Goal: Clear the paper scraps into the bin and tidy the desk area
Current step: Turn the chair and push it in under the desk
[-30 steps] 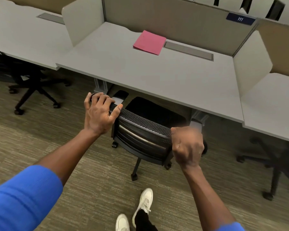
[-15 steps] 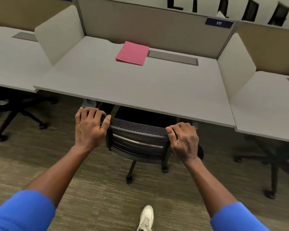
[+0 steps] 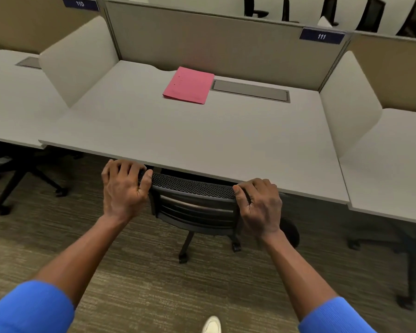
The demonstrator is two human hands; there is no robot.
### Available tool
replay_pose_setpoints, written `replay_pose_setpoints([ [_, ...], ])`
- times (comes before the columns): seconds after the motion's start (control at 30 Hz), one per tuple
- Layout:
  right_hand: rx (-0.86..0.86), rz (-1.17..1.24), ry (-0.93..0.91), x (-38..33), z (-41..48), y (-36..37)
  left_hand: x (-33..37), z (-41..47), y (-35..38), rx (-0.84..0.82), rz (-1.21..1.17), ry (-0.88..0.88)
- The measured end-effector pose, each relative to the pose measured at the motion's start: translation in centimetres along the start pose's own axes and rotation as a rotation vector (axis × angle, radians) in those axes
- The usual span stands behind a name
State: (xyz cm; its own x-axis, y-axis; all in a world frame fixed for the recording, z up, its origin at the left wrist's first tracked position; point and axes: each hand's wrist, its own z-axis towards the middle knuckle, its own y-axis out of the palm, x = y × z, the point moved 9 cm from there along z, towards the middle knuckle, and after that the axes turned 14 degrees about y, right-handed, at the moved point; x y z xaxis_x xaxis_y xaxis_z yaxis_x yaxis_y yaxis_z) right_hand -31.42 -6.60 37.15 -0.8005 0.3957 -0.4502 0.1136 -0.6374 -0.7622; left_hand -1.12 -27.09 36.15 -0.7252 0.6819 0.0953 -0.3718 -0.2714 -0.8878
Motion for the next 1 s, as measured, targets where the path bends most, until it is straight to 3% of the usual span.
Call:
replay_pose_setpoints([
  [0.43,0.043,0.005,-0.019,0.2,3.7,1.3,-0.1,3.0,1.3,0.068,0.006,-0.017],
  [1.0,-0.004,-0.090,0.055,0.6,6.1,3.4,-1.6,6.1,3.1,0.010,0.000,0.034],
])
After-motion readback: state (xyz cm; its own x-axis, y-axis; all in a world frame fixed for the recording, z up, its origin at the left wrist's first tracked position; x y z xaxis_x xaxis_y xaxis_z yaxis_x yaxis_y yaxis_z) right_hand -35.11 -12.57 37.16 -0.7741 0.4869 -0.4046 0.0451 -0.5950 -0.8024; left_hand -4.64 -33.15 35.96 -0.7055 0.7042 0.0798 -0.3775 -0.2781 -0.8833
